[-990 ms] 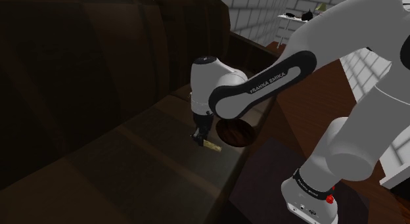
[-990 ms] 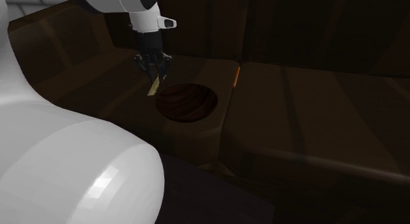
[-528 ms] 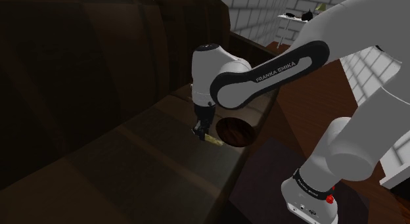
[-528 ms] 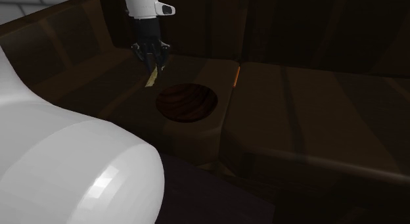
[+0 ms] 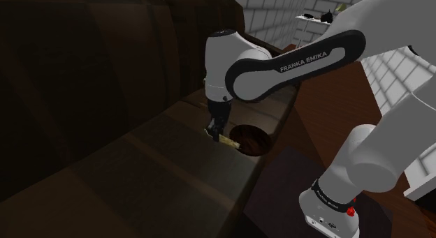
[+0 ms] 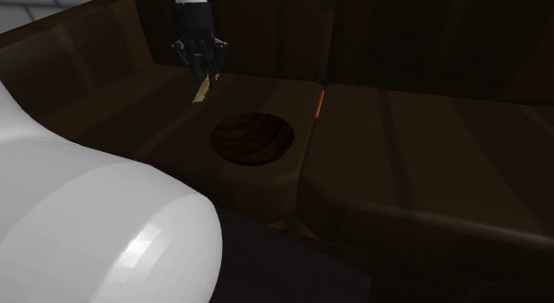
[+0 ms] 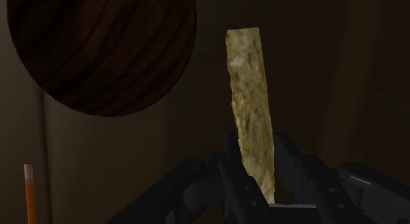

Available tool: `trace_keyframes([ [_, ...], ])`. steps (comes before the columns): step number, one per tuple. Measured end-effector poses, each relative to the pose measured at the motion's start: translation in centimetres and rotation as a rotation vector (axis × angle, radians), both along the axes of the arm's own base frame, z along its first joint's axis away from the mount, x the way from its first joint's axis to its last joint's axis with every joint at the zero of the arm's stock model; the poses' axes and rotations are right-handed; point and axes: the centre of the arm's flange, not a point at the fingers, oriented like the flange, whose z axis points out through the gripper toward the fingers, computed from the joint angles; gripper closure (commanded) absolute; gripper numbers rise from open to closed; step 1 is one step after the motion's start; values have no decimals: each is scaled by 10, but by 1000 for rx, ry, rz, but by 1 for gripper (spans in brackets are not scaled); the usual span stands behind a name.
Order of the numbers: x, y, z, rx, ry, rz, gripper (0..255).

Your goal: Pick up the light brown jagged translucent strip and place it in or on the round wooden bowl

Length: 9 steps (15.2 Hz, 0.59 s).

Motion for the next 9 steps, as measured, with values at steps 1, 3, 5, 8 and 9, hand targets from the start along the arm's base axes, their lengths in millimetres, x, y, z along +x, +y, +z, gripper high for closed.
trace_keyframes([
  [1,-1,-7,2,0,0,0,255],
  [3,-7,-27,4,-1,1,-1,255],
  [5,-15,-52,6,-1,0,-1,255],
  [8,-24,-89,6,-1,0,-1,255],
  [9,-27,-102,7,-1,0,-1,255],
])
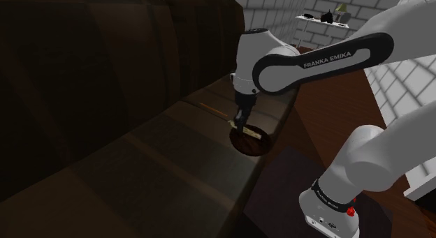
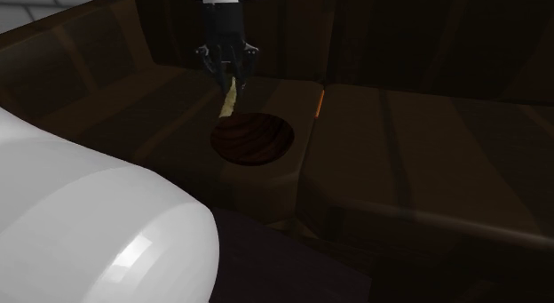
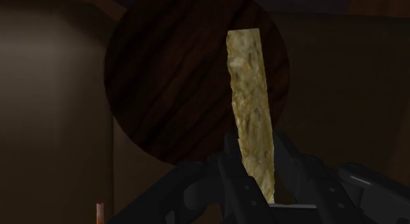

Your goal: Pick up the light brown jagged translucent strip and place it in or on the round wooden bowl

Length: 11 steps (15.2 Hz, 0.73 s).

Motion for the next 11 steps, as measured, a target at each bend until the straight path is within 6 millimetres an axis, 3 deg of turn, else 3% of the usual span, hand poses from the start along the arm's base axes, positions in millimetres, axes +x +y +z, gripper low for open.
trace_keyframes([
  [5,-19,-52,0,0,0,0,255],
  [11,-22,-59,-31,1,1,1,255],
])
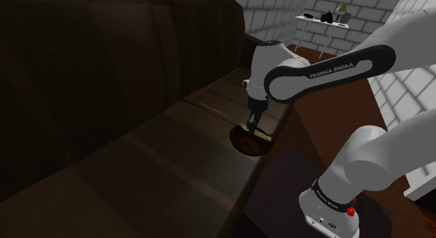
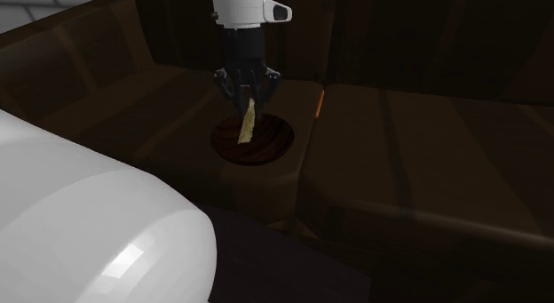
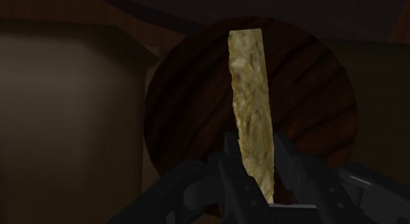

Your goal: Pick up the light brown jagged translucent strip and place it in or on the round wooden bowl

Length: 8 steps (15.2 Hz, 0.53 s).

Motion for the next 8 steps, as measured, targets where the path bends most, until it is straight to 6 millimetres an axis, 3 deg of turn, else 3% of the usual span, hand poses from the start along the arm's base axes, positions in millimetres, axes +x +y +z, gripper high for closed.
trace_keyframes([
  [8,1,0,-40,0,0,0,255],
])
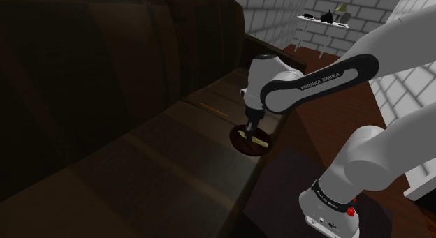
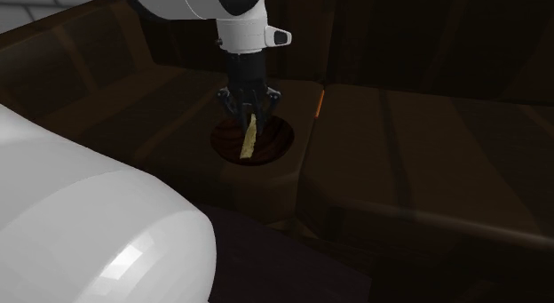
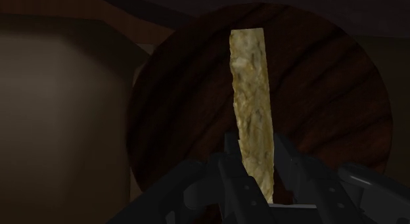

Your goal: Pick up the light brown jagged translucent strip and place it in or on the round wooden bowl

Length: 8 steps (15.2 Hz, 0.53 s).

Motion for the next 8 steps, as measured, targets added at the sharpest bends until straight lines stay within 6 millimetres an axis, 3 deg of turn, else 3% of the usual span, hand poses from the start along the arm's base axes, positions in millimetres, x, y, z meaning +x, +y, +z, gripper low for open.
trace_keyframes([
  [5,0,0,-2,0,0,0,255],
  [6,0,0,-2,0,-1,0,0],
  [8,0,0,-2,0,-1,0,0],
])
